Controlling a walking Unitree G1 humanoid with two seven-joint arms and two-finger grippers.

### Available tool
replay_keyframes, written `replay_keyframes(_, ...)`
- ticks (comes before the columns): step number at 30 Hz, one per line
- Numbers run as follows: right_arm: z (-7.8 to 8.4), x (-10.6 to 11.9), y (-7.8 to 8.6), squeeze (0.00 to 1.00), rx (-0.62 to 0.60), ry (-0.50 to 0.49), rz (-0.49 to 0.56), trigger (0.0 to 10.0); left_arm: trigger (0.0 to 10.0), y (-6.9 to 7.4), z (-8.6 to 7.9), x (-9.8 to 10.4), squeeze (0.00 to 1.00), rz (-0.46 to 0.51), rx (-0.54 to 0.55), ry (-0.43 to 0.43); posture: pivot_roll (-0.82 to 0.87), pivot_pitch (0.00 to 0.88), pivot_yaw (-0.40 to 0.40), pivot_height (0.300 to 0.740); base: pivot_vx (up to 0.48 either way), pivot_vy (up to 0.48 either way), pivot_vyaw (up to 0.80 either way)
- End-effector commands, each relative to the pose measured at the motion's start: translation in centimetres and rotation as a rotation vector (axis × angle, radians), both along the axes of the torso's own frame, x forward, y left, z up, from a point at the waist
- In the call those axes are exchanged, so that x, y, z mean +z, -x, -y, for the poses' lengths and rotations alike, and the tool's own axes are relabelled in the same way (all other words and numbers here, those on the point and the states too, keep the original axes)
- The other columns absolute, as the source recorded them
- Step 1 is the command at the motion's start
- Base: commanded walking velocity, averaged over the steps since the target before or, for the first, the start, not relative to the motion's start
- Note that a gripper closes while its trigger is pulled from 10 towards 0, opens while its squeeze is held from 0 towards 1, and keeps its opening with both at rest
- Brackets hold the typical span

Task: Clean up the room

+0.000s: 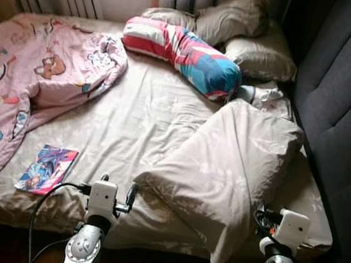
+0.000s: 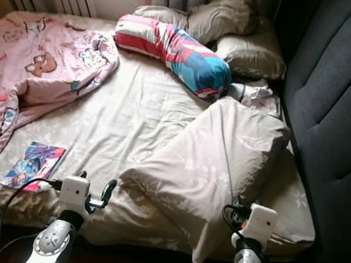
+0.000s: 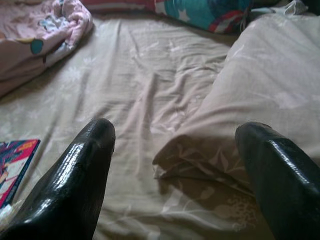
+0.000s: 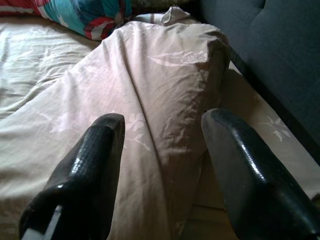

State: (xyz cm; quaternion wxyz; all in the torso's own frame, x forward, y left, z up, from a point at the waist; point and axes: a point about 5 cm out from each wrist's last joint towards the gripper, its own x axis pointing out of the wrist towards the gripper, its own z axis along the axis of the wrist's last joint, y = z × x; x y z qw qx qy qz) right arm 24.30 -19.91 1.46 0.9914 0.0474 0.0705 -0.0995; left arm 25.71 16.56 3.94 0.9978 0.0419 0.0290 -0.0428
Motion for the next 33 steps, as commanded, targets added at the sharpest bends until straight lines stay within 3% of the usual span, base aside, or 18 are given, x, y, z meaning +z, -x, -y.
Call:
replay_keyframes(1, -0.46, -0.29, 0.16, 0.0, 0.009, -0.013, -0.017, 10.0, 10.0, 0.14, -0.46, 0.15, 0.0, 0.001, 0.014, 0.008, -0.1, 0.163, -0.015, 0.74, 0.0, 0.0, 0.0)
replay_keyframes(14, 0.06, -0.49, 0.43, 0.0, 0.002, -0.008, -0.04, 10.0, 10.0, 0.31, -0.06, 0.11, 0.0, -0.014, 0.01, 0.022, -0.1, 0.187, -0.029, 0.74, 0.0, 0.0, 0.0)
replay_keyframes(20, 0.19, -0.42, 0.44, 0.0, -0.003, -0.011, -0.04, 10.0, 10.0, 0.66, -0.17, -0.44, 0.0, -0.035, 0.011, 0.022, -0.11, 0.196, -0.036, 0.74, 0.0, 0.0, -0.59)
replay_keyframes(33, -0.25, -0.26, 0.1, 0.0, 0.026, -0.006, -0.037, 10.0, 10.0, 0.62, -0.18, -0.01, 0.0, -0.02, 0.025, 0.028, -0.1, 0.203, -0.047, 0.74, 0.0, 0.0, 0.0)
